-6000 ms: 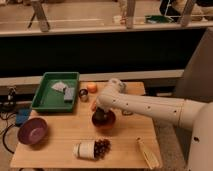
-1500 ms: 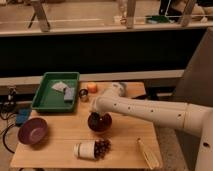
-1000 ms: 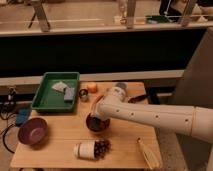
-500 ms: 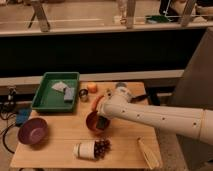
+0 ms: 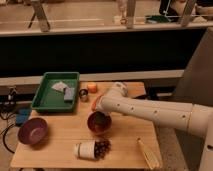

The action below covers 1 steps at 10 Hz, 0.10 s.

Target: Wipe red bowl with eraser

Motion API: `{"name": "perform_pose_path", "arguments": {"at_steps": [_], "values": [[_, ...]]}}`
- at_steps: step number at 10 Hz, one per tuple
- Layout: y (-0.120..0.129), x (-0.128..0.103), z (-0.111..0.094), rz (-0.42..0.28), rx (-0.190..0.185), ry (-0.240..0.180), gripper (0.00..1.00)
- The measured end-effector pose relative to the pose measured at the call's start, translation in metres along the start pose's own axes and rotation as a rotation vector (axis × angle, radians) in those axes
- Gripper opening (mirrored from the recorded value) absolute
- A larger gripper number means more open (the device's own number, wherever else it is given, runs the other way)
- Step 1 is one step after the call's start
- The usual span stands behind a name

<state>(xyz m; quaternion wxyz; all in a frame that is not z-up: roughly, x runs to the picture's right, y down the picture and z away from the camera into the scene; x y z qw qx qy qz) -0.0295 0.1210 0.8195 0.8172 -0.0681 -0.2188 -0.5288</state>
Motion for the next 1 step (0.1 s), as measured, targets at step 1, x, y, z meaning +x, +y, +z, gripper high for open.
{"name": "perform_pose_path", "arguments": {"at_steps": [1], "values": [[-0.0025,-0.0009,-0.0006,-0.004,-0.002,-0.001,0.0]]}}
